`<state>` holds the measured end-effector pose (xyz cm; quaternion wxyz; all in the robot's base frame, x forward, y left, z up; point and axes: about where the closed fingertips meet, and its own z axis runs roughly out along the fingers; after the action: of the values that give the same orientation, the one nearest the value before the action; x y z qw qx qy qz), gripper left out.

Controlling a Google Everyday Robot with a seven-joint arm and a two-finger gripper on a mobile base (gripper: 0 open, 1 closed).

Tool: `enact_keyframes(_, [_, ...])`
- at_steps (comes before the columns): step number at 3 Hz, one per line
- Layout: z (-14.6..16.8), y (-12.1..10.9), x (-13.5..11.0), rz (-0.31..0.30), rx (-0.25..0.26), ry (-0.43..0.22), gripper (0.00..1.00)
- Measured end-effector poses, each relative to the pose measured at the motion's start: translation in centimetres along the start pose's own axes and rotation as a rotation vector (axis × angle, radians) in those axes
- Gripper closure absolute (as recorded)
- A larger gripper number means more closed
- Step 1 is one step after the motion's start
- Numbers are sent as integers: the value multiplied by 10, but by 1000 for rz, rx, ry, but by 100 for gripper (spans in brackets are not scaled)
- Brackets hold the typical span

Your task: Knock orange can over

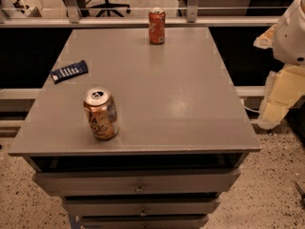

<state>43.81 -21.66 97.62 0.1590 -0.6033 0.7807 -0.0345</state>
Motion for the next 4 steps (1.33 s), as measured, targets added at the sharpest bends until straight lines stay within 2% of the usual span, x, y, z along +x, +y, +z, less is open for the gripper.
enact_keyframes(2, [3, 0, -5, 2, 2, -18, 0])
enact_keyframes(3, [26, 6, -33, -1, -21, -96, 0])
enact_keyframes(4, [58, 18, -83, 2, -69, -242, 0])
